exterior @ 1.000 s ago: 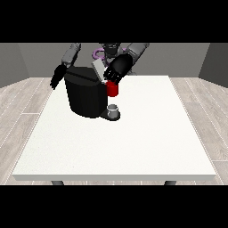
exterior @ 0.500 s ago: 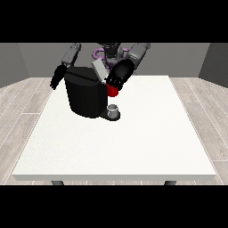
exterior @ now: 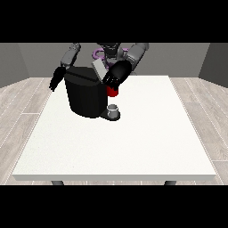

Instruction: Insert the coffee pod into the coffee machine and close the lid

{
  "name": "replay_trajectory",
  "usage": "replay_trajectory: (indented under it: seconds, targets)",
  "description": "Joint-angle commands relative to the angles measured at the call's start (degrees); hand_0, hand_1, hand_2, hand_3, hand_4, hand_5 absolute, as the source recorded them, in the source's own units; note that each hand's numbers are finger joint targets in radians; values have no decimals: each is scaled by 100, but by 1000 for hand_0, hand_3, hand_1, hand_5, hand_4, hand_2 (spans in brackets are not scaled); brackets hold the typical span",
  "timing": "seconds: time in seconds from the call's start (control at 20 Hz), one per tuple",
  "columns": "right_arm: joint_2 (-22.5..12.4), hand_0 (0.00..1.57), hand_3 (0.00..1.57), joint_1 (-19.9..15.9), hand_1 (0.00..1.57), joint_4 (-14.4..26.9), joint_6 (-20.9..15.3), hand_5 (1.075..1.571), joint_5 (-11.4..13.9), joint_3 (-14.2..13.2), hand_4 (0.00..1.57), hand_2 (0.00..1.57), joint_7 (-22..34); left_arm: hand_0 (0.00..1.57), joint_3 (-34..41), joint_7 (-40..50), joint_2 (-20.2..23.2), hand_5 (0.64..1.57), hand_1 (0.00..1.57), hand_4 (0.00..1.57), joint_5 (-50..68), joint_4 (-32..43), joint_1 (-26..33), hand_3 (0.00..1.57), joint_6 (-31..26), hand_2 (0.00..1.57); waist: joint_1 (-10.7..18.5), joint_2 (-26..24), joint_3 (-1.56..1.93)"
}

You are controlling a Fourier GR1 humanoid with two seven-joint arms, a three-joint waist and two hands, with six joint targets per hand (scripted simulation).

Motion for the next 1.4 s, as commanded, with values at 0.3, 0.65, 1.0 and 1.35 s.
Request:
replay_trajectory:
  seconds: [0.3,0.65,1.0,1.35]
  targets:
    - [120,0,0,89,0,-5,-129,1571,142,130,161,0,-24,1222,-46,-280,87,1571,1222,0,-166,6,-88,886,273,1174,-80,54,1]
    - [-89,0,0,-253,0,-77,-100,1571,224,65,147,0,208,742,-166,-364,156,1571,742,0,-439,-40,-146,653,609,871,-122,240,2]
    - [-93,0,0,-228,0,-68,18,1571,-19,-94,90,0,139,0,-175,-463,238,1571,0,0,-503,-6,35,474,530,565,45,130,3]
    - [53,0,0,69,0,-86,-79,1571,126,86,0,0,45,0,-136,-720,450,1571,0,0,-524,119,156,226,398,332,177,-17,1]
